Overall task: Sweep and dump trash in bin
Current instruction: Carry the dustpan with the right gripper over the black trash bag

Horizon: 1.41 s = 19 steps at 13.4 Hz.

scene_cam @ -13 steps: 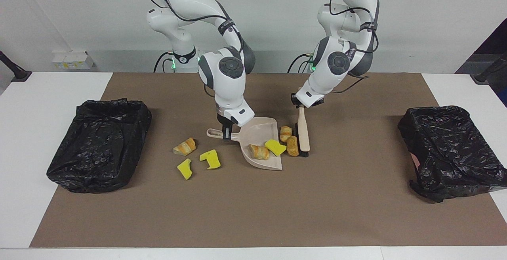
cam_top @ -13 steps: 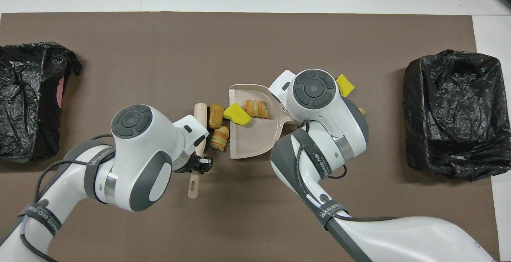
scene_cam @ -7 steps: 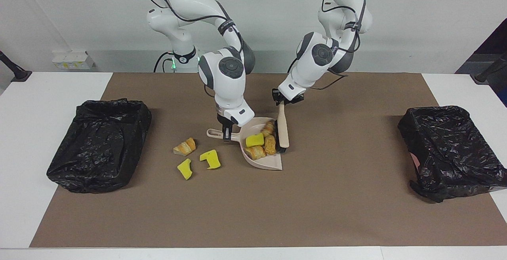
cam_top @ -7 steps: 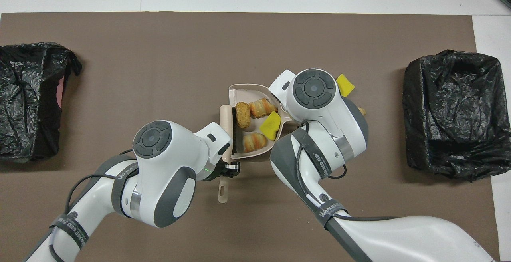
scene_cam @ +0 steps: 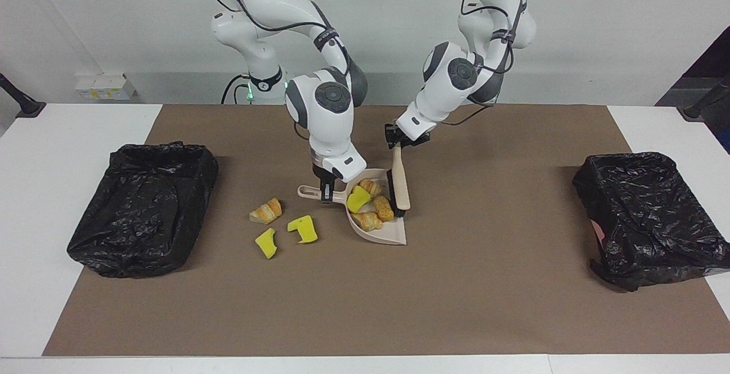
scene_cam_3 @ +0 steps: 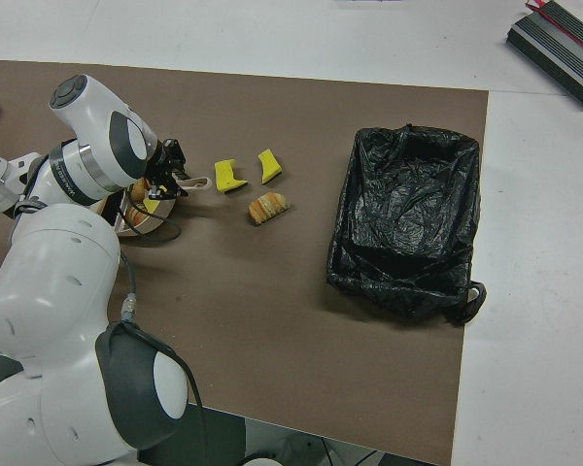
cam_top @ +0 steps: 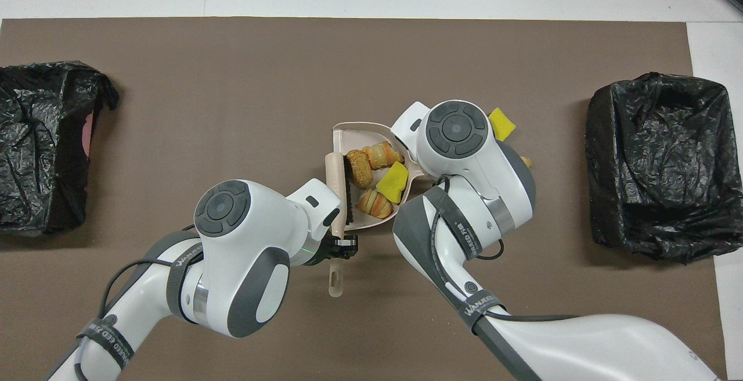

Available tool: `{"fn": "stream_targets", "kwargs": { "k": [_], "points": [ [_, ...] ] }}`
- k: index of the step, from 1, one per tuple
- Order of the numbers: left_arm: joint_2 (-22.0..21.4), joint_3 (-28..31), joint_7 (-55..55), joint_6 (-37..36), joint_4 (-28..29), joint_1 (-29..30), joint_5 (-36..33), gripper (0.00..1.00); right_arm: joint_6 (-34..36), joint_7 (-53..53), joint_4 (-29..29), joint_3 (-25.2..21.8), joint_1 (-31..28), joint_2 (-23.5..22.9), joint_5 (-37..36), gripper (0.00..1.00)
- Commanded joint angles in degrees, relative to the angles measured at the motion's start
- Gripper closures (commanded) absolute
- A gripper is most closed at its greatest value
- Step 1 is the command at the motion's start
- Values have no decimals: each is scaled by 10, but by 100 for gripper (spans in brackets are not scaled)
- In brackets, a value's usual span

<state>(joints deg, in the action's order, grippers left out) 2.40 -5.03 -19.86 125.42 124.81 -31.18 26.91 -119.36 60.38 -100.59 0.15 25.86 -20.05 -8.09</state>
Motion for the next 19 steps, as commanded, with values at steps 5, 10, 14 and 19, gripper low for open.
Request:
{"fn": "stream_targets", "kwargs": {
  "k": [5, 10, 14, 19],
  "points": [
    [-8, 5, -74, -42, -10, 11, -122, 100, -6, -10, 17, 4, -20, -3, 5, 100],
    [-17, 12, -81, -168, -93, 48, -231, 100, 5, 11, 21, 6, -48, 21, 18, 100],
    [-55, 12, -80, -206, -116, 101, -270, 100, 63, 125, 62, 5, -117, 39, 77, 100],
    [-77, 7, -88, -231, -107, 106, -274, 100, 119, 218, 94, 5, -204, 60, 95, 100]
  ]
}}
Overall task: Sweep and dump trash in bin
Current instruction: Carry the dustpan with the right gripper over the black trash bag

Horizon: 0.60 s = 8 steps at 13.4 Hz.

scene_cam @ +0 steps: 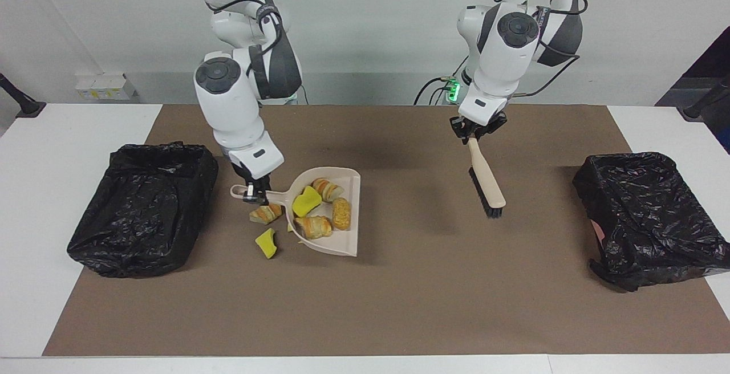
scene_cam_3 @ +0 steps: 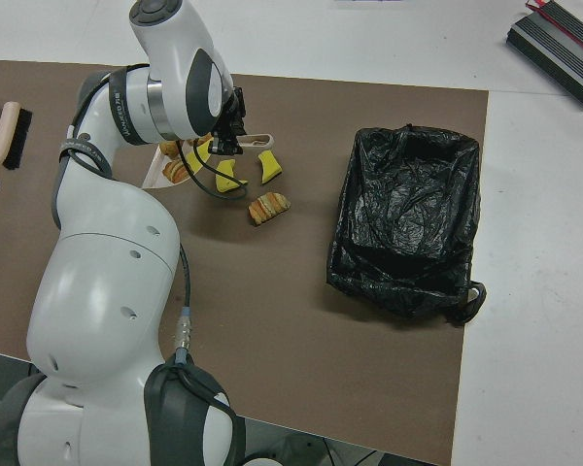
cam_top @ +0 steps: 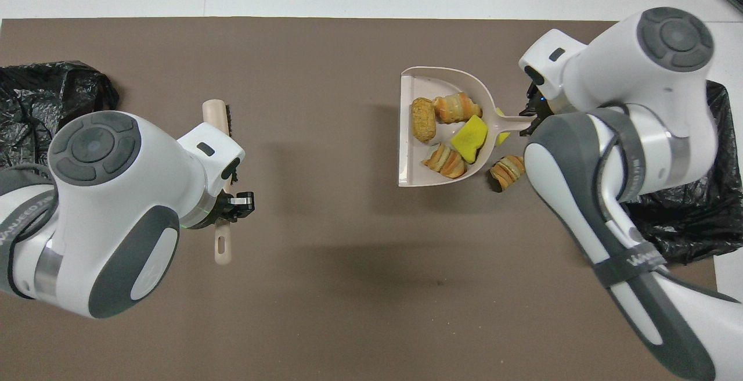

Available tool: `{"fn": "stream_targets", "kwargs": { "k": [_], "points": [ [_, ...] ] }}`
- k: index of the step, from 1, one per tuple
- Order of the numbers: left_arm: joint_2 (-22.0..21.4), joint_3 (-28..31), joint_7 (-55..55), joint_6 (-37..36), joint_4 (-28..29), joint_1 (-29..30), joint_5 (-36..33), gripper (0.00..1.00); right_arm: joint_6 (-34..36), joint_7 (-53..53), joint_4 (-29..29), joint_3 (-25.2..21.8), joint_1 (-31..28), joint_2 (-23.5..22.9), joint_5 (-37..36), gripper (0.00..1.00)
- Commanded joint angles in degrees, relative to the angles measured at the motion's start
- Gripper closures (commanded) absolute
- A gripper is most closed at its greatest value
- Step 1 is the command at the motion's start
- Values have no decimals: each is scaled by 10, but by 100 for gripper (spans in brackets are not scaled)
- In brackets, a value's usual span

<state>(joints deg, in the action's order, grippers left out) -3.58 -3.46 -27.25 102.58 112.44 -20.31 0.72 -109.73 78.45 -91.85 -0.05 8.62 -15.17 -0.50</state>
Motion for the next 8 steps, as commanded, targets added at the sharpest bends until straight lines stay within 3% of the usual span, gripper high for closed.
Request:
{"fn": "stream_targets", "kwargs": {
  "k": [1, 4, 8],
  "points": [
    [-27, -9, -19, 2, 32, -16, -6, 100, 33, 62, 6, 7, -55, 14, 23, 100],
    [-59, -9, -90, 71, 102, -84, 36, 100, 60, 137, 6, -1, -111, 37, 35, 100],
    [-56, -9, -196, 167, 201, -209, 62, 100, 101, 246, 34, -6, -198, 49, 23, 100]
  ]
}}
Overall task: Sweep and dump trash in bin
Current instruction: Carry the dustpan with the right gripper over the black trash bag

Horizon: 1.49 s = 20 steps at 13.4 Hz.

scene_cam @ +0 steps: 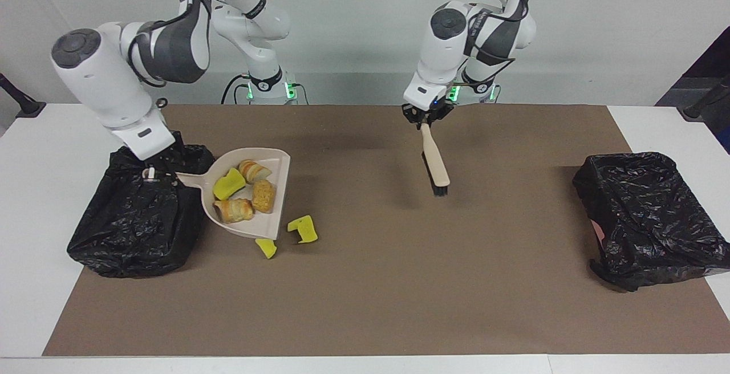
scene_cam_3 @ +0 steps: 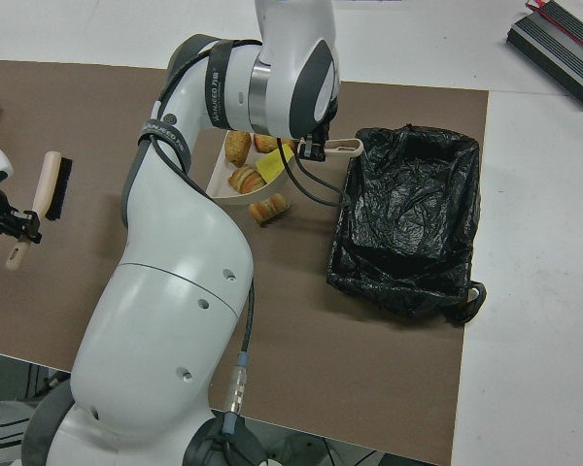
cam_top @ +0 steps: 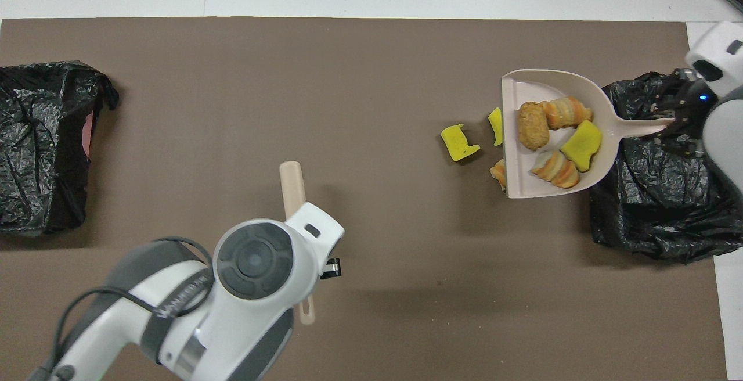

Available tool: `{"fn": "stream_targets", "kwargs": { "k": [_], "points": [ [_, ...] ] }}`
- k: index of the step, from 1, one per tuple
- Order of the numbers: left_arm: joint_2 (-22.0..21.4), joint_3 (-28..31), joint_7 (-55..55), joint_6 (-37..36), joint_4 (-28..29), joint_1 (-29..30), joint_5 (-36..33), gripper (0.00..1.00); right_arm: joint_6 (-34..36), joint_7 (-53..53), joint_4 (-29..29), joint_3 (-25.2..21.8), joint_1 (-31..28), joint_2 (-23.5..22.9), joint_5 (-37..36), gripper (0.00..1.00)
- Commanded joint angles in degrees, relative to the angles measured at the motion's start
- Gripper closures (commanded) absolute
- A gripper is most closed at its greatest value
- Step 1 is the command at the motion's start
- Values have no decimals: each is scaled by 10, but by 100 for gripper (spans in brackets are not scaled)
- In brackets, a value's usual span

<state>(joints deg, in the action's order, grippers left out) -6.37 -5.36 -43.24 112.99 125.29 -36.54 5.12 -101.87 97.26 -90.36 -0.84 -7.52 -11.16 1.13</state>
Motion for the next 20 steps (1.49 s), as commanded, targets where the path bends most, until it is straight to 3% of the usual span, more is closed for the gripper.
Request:
{"fn": "stream_targets", "kwargs": {
  "k": [1, 5, 8, 17, 20],
  "points": [
    [-28, 9, -66, 85, 83, -62, 37, 100, 28, 91, 21, -1, -57, 10, 5, 100],
    [-17, 9, -119, 138, 108, -142, 72, 100, 9, 169, 23, -55, -102, 9, -22, 100],
    [-14, 10, -103, 154, 118, -165, 87, 100, -75, 155, 19, -67, -102, 10, -96, 100],
    [1, 11, -92, 185, 143, -172, 87, 100, -73, -97, -58, -61, -38, 36, -387, 100],
    [6, 11, -89, 206, 152, -173, 87, 100, -23, -147, -61, -60, 29, 37, -493, 100]
  ]
}}
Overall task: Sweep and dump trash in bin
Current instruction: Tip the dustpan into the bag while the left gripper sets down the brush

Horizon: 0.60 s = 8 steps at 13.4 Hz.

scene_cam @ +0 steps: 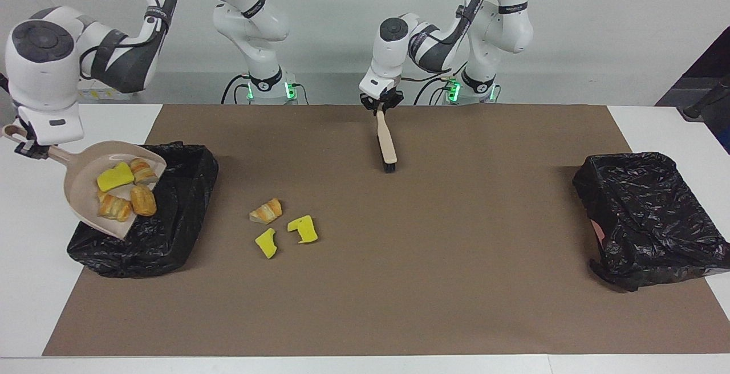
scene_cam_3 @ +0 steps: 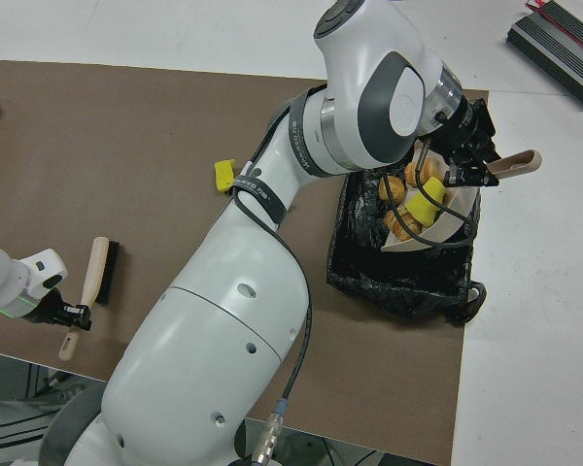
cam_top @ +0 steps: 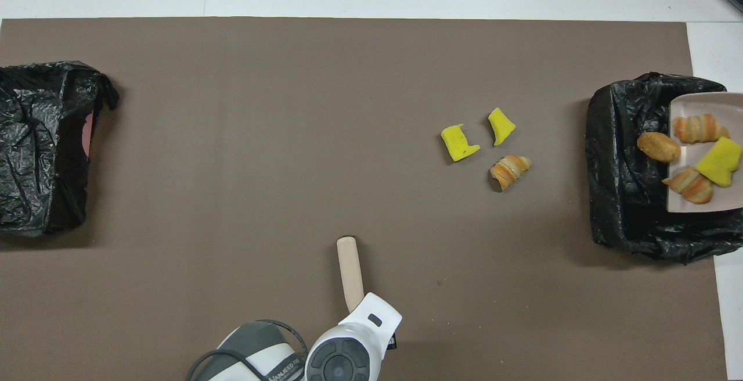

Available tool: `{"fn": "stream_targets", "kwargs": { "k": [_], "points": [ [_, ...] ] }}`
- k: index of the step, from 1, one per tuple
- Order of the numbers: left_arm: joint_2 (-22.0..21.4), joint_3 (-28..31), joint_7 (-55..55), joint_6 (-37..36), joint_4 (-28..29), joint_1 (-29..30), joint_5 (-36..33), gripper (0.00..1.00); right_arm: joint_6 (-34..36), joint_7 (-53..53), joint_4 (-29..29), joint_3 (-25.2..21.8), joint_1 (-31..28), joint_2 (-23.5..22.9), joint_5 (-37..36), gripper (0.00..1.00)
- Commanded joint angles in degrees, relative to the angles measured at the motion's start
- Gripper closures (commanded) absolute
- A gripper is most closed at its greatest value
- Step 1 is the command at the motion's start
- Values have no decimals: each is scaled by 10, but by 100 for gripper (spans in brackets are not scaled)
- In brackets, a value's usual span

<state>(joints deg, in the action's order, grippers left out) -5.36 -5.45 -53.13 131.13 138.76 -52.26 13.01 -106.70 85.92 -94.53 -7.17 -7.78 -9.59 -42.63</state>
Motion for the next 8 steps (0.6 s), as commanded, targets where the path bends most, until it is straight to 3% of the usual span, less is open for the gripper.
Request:
{"fn": "stream_targets", "kwargs": {
  "k": [1, 2, 3, 8],
  "points": [
    [10, 11, 9, 29, 18, -16, 8, 99, 37, -37, -20, 2, 48, 22, -76, 100],
    [17, 11, 9, 36, 16, -14, 8, 41, 41, -37, -19, 2, 57, 22, -96, 100],
    [18, 12, 8, 35, 12, -14, 8, 0, 41, -36, -19, 2, 58, 22, -106, 100],
    [9, 15, 8, -1, -10, 20, 4, 0, 62, 13, 21, 0, 52, 31, -120, 100]
  ]
}}
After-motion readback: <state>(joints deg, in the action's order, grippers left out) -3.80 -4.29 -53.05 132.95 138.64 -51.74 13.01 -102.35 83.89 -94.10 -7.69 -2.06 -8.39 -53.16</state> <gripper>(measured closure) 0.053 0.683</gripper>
